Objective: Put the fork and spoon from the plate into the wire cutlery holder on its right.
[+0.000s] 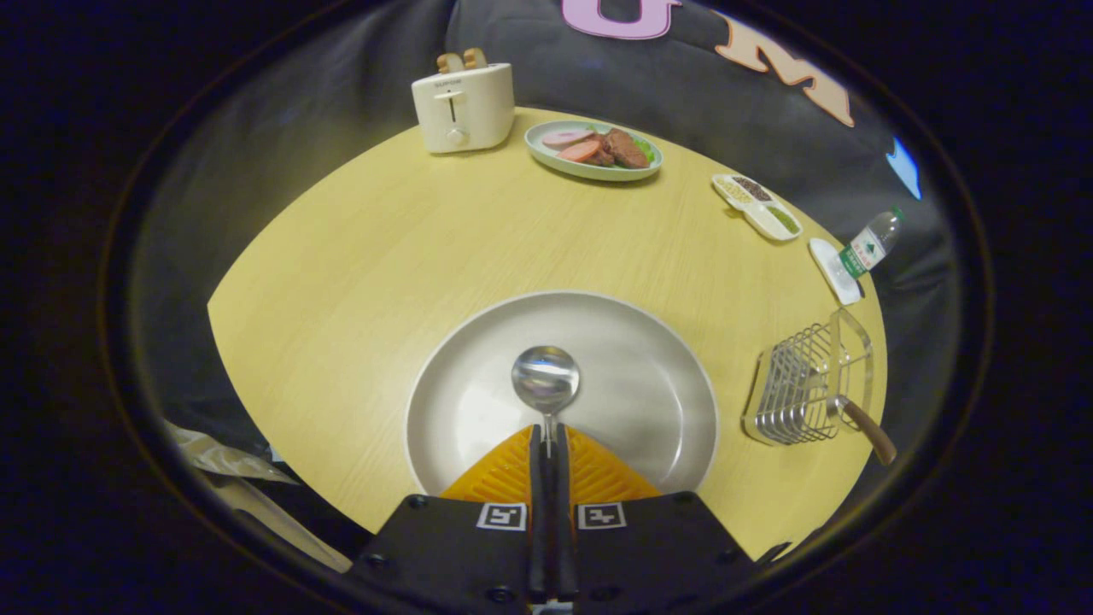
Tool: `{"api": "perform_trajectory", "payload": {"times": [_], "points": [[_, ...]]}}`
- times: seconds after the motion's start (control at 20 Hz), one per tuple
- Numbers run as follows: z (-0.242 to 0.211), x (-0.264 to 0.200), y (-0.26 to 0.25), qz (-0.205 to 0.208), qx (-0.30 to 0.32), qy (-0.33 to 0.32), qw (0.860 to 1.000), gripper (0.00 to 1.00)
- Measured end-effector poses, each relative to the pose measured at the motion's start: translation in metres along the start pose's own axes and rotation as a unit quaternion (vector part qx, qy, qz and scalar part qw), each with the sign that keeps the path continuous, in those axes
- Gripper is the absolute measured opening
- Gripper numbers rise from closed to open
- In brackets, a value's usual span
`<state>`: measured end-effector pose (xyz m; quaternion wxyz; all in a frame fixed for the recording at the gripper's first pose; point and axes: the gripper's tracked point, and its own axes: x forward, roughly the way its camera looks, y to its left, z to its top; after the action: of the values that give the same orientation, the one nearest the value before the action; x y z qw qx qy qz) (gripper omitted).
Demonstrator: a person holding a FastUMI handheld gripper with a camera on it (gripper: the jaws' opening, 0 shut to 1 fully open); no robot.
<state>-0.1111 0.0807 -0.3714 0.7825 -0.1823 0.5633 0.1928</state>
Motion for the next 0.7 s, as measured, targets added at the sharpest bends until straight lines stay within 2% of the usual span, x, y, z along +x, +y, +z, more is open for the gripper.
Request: {"api": "perform_trajectory", "payload": {"times": [0.35,0.7], "points": [[-0.001,-0.009,-0.004,0.009,-0.019,0.016,1.000,0.08],[0.016,-0.032,-0.022,0.011,-0.024,0.003,1.000,0.08]]}}
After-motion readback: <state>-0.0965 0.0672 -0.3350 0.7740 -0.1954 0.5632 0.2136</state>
